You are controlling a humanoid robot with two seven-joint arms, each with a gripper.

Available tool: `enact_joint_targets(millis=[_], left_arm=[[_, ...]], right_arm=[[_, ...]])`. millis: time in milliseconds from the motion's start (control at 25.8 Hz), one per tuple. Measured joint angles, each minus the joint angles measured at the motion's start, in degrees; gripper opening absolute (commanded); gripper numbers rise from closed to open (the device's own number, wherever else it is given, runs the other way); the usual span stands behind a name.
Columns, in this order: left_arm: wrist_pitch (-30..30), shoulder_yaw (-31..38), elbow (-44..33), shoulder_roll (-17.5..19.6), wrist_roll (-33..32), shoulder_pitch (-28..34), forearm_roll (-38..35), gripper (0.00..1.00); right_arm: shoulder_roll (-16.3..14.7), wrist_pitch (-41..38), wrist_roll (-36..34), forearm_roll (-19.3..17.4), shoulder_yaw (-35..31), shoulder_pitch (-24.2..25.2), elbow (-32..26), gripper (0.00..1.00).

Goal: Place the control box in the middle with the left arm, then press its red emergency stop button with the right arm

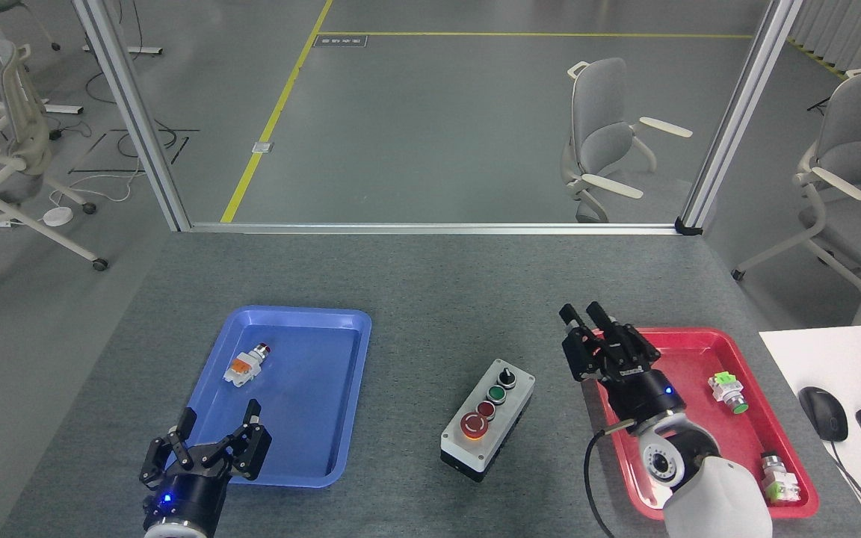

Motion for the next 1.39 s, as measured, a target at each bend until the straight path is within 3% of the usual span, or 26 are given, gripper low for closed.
enact_joint_targets(millis=[155, 271, 465, 735, 1200, 1394], left_arm=[[0.0, 0.0, 0.0, 0.0, 0.0, -0.03, 0.0, 0.99], [0.0, 0.0, 0.0, 0.0, 0.0, -0.04, 0.0, 0.99], [0.0, 0.0, 0.0, 0.0, 0.0, -0.05, 0.0, 0.99], [0.0, -0.01, 0.0, 0.0, 0.0, -0.05, 0.0, 0.99], [0.0, -0.01, 0.0, 0.0, 0.02, -0.05, 0.0, 0.99], [0.0, -0.01, 0.0, 0.0, 0.02, -0.05, 0.0, 0.99]], right_arm=[[-2.02, 4.34, -6.45, -0.28, -3.08, 0.94, -1.55, 0.99], [-2.14, 13.84, -12.42, 2.44, -3.76, 4.4, -4.86, 0.99], [1.63, 30.08, -20.68, 7.19, -3.32, 13.94, -13.0, 0.99], [4.18, 31.6, -23.27, 8.83, -3.21, 19.38, -16.2, 0.99], [4.02, 29.94, -5.23, 9.0, -2.75, 19.81, -15.31, 0.99], [3.54, 28.57, -1.64, 8.89, -2.43, 18.7, -15.27, 0.99]])
